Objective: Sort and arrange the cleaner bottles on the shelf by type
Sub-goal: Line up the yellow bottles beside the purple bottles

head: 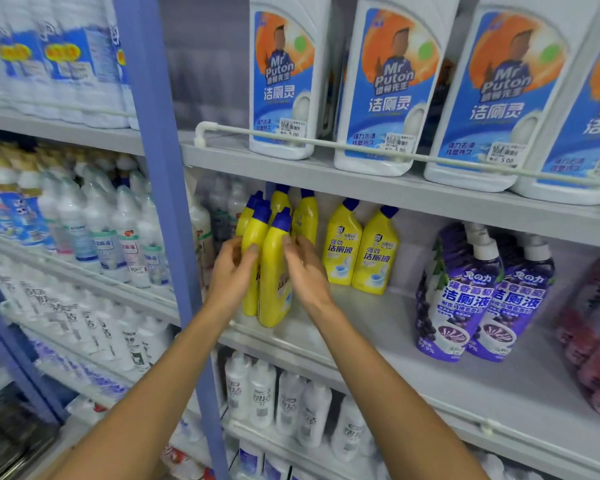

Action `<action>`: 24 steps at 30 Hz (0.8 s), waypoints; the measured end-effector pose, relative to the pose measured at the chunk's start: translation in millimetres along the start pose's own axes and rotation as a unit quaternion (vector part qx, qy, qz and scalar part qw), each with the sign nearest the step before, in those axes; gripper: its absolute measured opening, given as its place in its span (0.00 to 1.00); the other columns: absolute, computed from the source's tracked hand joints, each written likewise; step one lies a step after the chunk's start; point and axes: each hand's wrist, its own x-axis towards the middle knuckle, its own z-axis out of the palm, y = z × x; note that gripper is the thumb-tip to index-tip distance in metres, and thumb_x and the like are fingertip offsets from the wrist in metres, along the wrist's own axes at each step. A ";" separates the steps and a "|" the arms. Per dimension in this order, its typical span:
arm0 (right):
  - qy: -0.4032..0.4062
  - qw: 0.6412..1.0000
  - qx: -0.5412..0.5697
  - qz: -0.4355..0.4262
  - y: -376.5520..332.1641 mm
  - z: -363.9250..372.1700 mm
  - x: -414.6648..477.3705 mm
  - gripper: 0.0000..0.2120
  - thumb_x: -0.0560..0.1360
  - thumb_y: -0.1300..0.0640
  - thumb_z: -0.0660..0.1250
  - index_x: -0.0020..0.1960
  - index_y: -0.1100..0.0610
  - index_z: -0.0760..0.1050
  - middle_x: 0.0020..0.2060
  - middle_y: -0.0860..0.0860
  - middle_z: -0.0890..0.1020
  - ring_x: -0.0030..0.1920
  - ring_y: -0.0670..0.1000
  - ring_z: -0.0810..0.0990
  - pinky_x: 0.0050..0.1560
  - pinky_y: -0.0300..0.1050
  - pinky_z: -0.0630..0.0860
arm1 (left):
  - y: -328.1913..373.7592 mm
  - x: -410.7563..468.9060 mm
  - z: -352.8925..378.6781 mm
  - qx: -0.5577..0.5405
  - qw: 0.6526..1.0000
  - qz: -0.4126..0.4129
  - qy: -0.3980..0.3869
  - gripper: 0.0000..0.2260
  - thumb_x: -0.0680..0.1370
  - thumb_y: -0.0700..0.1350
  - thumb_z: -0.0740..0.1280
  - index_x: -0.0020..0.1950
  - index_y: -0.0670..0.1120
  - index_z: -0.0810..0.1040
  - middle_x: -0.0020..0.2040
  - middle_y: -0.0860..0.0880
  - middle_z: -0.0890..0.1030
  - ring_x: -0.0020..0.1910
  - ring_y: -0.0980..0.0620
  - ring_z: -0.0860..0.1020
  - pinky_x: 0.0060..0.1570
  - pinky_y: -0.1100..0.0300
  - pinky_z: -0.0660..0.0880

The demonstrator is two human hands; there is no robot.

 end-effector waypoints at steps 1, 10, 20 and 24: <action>0.005 1.000 -0.021 -0.006 2.4 10.8 2.9 0.27 0.81 0.36 0.61 0.75 0.48 0.69 0.70 0.46 0.77 0.67 0.46 0.75 0.69 0.44 0.69 | -4.2 4.8 2.4 0.008 1.000 0.003 -0.001 0.17 0.83 0.46 0.66 0.71 0.45 0.72 0.57 0.53 0.79 0.58 0.54 0.79 0.56 0.61 0.76; 0.117 0.990 -0.048 -0.060 40.0 38.6 6.3 0.34 0.73 0.30 0.68 0.74 0.43 0.70 0.67 0.42 0.78 0.66 0.45 0.77 0.67 0.51 0.76 | -46.5 26.0 7.6 0.075 0.994 0.071 -0.027 0.24 0.75 0.60 0.67 0.68 0.53 0.74 0.58 0.53 0.83 0.56 0.51 0.82 0.56 0.46 0.80; 0.183 0.976 -0.108 -0.052 39.7 -36.4 -8.0 0.34 0.68 0.31 0.74 0.69 0.45 0.77 0.55 0.43 0.82 0.54 0.43 0.78 0.55 0.45 0.79 | -54.0 18.6 35.2 0.023 0.994 0.049 -0.093 0.21 0.70 0.65 0.72 0.57 0.55 0.81 0.48 0.57 0.86 0.49 0.56 0.84 0.52 0.51 0.81; 0.232 0.962 -0.143 -0.021 44.1 -73.2 -7.9 0.38 0.65 0.29 0.76 0.70 0.46 0.76 0.59 0.43 0.80 0.59 0.45 0.78 0.62 0.46 0.77 | -54.7 17.2 66.9 -0.038 0.994 0.014 -0.098 0.16 0.70 0.59 0.78 0.50 0.52 0.81 0.44 0.53 0.86 0.44 0.57 0.84 0.48 0.54 0.79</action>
